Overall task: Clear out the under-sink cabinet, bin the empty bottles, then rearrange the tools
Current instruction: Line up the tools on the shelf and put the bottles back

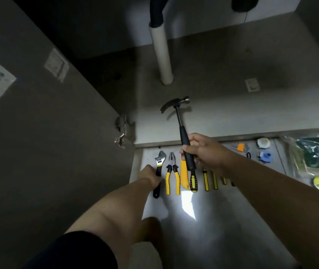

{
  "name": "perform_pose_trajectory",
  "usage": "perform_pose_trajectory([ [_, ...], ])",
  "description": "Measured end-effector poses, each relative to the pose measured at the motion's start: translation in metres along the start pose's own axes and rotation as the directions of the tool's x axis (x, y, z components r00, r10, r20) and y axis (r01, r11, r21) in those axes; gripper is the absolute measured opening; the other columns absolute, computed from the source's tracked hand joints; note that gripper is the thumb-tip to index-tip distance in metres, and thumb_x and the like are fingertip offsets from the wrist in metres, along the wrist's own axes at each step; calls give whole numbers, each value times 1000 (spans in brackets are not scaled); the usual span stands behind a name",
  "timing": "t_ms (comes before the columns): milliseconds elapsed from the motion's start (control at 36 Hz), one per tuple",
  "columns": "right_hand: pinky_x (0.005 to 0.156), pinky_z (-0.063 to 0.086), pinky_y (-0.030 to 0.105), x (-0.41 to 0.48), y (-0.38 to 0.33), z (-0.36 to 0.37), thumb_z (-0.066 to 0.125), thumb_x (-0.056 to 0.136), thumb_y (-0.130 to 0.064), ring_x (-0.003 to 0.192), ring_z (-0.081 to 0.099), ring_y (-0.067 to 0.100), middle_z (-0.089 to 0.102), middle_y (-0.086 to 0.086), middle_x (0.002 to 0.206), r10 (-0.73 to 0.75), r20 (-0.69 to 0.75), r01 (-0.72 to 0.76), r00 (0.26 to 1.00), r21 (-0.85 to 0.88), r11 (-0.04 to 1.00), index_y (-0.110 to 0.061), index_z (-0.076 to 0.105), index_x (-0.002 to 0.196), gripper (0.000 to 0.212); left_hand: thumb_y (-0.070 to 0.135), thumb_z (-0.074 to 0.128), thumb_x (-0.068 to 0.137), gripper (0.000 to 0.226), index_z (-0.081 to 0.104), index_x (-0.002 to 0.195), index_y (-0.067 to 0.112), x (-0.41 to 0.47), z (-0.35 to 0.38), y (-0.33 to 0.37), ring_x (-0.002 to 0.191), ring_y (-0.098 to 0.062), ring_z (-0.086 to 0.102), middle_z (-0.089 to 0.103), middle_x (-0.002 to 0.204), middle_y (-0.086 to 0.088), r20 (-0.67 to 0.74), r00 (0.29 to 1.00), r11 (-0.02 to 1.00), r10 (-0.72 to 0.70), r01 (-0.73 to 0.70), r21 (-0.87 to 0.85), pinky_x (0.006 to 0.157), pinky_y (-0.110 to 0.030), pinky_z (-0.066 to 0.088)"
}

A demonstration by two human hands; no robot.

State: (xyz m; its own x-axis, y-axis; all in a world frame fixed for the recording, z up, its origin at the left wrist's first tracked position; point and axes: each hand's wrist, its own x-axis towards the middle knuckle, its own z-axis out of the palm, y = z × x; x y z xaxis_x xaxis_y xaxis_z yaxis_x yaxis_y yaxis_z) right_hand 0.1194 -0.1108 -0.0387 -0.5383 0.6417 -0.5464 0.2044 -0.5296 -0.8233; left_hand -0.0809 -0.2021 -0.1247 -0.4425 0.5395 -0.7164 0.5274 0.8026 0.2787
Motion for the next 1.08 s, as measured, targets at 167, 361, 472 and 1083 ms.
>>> perform_pose_trajectory([
  [167,60,50,24,18,11,5,59,99,-13,83,73,14,75,4,100,-13,31,15,999,-50,999,-17,58,119,21,19,60,91,26,50,114,12,28,35,-18,112,-33,59,60,117,-12,-141,988,998,-61,65,24,85,-38,53],
  [361,54,51,15,19,20,12,61,97,-9,71,70,10,72,13,106,13,44,-11,999,-46,999,-15,58,124,28,26,64,95,24,66,116,14,31,37,-27,102,-28,66,70,111,-8,-96,992,997,-80,81,7,87,-34,55],
  [472,53,50,15,8,17,17,62,96,-10,74,71,10,72,14,107,44,52,-41,998,-49,998,-17,60,119,24,21,74,92,24,73,110,5,18,21,-26,90,-30,73,75,103,-14,82,988,953,-135,152,-263,84,-37,61],
  [1083,69,48,24,-102,-40,26,62,97,-19,93,66,19,74,8,112,80,-132,-109,988,-233,966,-19,69,118,23,32,64,97,15,77,102,26,-150,-49,73,85,-13,67,73,101,1,281,838,347,467,118,-930,75,-27,52],
])
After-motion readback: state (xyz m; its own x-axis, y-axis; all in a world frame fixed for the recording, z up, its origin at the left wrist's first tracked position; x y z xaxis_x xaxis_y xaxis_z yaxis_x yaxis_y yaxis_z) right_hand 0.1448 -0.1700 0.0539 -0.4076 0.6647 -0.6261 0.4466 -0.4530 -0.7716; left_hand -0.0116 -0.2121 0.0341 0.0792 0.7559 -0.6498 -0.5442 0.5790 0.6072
